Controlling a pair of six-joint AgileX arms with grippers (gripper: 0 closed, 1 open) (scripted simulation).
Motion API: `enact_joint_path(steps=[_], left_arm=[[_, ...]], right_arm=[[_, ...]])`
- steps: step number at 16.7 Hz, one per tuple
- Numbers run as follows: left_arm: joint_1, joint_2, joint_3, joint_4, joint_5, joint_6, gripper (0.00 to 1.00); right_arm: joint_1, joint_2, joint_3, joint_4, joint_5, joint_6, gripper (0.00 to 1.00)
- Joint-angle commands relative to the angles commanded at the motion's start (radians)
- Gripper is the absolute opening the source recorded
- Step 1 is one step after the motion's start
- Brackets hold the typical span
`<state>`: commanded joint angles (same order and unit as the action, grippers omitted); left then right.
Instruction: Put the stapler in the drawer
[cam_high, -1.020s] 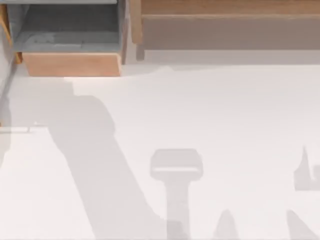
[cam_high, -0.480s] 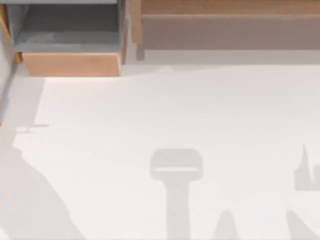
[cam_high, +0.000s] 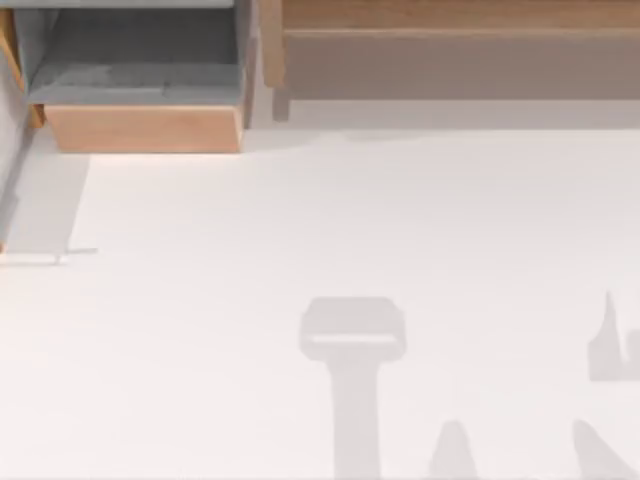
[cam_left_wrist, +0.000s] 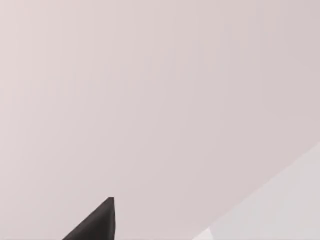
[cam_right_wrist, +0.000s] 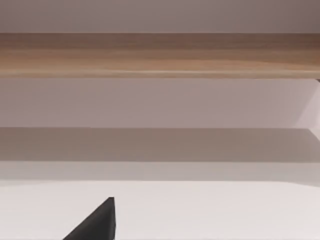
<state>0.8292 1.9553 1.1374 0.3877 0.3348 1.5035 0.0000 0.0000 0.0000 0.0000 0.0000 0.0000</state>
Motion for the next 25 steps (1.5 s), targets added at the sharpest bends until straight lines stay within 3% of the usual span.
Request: enact_joint_path(steps=[7, 12, 16, 25], left_arm=[[-0.015, 0.019, -0.469, 0.713, 0.231, 0.132, 1.00], [-0.080, 0.031, -0.652, 1.055, 0.377, 0.109, 1.00], [-0.110, 0.036, -0.700, 1.153, 0.427, 0.087, 1.00], [-0.145, 0.054, -0.653, 1.125, 0.392, 0.087, 1.00]], right_arm=[[0.000, 0.000, 0.000, 0.000, 0.000, 0.000, 1.00], [0.000, 0.000, 0.000, 0.000, 0.000, 0.000, 1.00], [0.000, 0.000, 0.000, 0.000, 0.000, 0.000, 1.00], [0.000, 0.000, 0.000, 0.000, 0.000, 0.000, 1.00]])
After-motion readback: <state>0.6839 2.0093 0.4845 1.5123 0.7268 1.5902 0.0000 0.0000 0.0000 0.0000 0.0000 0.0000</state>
